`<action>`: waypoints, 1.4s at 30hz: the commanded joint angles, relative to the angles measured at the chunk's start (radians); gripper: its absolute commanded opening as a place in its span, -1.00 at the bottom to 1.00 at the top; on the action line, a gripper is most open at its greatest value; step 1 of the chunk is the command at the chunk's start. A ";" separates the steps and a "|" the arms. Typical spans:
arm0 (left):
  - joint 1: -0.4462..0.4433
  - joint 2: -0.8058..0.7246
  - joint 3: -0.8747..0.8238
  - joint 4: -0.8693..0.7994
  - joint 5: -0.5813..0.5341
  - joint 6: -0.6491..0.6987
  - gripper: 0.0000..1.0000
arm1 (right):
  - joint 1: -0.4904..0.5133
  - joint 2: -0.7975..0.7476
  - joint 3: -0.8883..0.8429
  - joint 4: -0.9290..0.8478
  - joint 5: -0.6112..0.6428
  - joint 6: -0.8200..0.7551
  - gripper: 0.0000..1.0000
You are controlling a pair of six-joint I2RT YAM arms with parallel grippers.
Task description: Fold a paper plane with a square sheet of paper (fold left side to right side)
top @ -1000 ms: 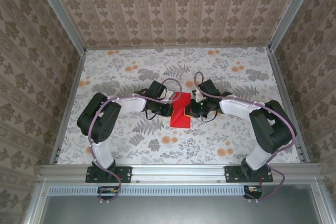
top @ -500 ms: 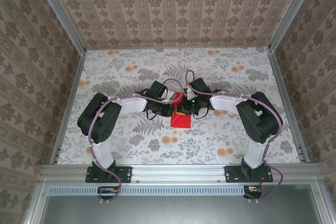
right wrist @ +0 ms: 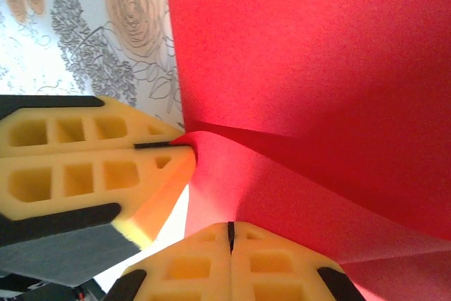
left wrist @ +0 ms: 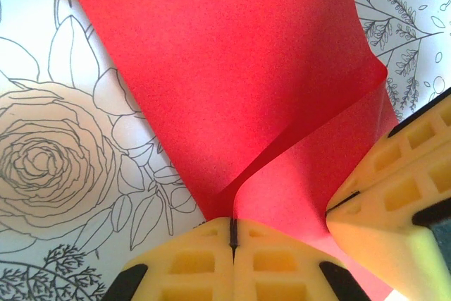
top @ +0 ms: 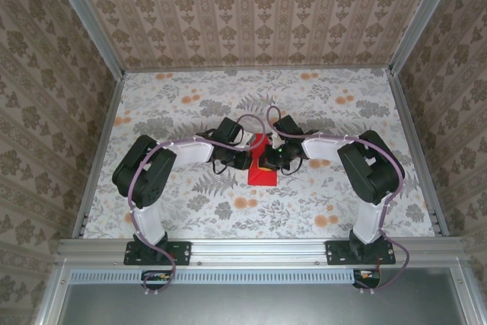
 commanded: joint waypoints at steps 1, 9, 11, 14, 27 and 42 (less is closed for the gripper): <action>-0.011 0.028 0.007 -0.066 -0.025 0.029 -1.00 | 0.004 0.019 0.027 -0.062 0.036 -0.034 -0.96; -0.011 0.021 0.014 -0.067 -0.023 0.029 -1.00 | 0.004 0.032 0.023 -0.103 0.055 -0.051 -0.96; -0.011 0.008 0.021 -0.069 -0.016 0.025 -1.00 | 0.004 0.034 0.022 -0.118 0.062 -0.055 -0.96; -0.011 -0.029 0.039 -0.085 -0.007 0.020 -1.00 | 0.005 0.038 0.018 -0.133 0.070 -0.059 -0.96; 0.005 -0.204 -0.021 -0.091 0.225 -0.059 -0.76 | 0.004 0.046 0.023 -0.144 0.069 -0.057 -0.96; -0.044 -0.063 -0.072 0.005 0.317 -0.132 -0.77 | 0.004 0.051 0.026 -0.159 0.067 -0.062 -0.97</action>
